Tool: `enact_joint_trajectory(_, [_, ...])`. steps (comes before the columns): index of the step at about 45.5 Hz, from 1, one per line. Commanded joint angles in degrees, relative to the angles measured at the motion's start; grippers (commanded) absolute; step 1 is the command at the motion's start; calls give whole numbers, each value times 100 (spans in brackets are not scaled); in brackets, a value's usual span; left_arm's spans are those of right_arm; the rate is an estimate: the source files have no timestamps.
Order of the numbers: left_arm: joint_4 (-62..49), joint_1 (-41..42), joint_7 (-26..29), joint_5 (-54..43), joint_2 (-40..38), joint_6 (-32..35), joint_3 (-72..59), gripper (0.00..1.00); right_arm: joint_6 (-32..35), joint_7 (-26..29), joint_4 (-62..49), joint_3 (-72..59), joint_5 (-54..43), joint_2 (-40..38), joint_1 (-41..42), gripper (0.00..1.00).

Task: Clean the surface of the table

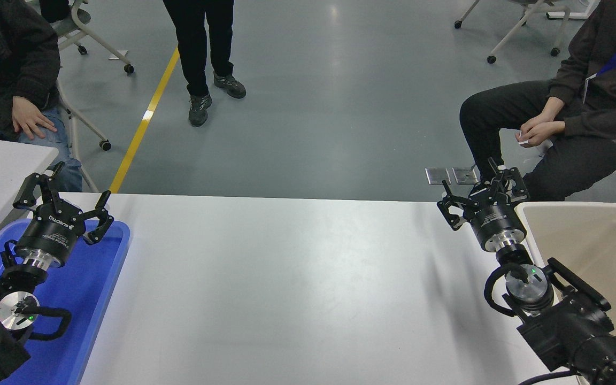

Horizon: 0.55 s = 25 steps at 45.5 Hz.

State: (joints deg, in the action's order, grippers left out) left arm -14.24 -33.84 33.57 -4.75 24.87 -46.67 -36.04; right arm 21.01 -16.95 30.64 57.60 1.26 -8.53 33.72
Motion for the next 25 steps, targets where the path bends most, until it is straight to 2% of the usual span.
enact_joint_trajectory(1, [0, 0, 0, 0, 0, 0, 1, 100, 61, -89, 64, -4, -644, -105, -50, 100])
enact_joint_trajectory(25, [0, 0, 0, 0, 0, 0, 1, 100, 61, -256, 126, 67, -864, -220, -67, 100])
